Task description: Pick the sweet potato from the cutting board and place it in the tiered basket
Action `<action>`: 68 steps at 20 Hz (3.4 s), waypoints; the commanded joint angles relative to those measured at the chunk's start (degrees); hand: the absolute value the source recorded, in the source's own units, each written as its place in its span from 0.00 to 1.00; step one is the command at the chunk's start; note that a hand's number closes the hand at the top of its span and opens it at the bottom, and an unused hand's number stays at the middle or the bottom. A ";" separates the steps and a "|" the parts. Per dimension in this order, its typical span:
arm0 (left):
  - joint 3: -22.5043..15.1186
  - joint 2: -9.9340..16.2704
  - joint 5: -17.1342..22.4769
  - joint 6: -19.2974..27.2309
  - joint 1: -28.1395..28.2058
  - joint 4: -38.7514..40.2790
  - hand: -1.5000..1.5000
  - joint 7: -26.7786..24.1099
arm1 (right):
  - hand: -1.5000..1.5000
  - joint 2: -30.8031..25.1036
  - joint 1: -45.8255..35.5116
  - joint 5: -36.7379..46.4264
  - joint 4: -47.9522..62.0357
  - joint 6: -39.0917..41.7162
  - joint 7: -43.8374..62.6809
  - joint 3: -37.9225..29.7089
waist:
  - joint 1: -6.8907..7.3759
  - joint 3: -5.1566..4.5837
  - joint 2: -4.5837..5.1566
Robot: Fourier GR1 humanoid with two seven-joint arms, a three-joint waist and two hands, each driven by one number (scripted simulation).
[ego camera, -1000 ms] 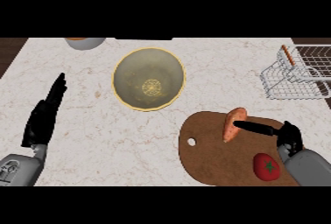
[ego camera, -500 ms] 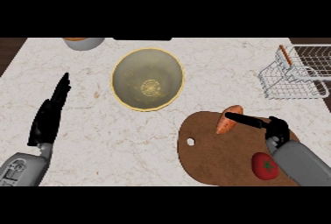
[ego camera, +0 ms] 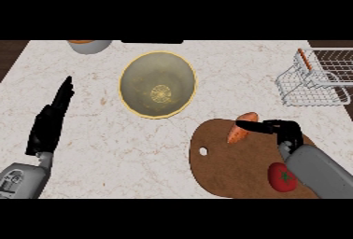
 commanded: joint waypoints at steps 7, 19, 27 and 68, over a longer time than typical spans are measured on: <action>1.07 -0.17 -0.98 -0.50 -0.59 -0.65 0.50 0.95 | 1.00 2.47 -5.69 5.92 -5.87 3.65 0.32 6.86 | 0.32 1.17 0.61; 1.94 -0.57 -0.93 -0.78 3.63 -0.11 0.50 -2.52 | 1.00 -5.86 -16.52 20.84 -24.74 5.90 -22.16 17.86 | -0.36 1.25 0.39; 2.93 -0.60 -2.22 -0.72 2.14 -0.84 0.50 0.11 | 1.00 -13.54 -21.51 29.98 -34.74 10.15 -11.44 6.19 | -0.80 1.23 0.50; 6.68 -5.37 -6.40 -5.60 1.91 -2.74 0.50 0.82 | 1.00 -17.10 -23.81 32.68 29.68 37.54 -76.27 -24.47 | 1.34 1.34 1.36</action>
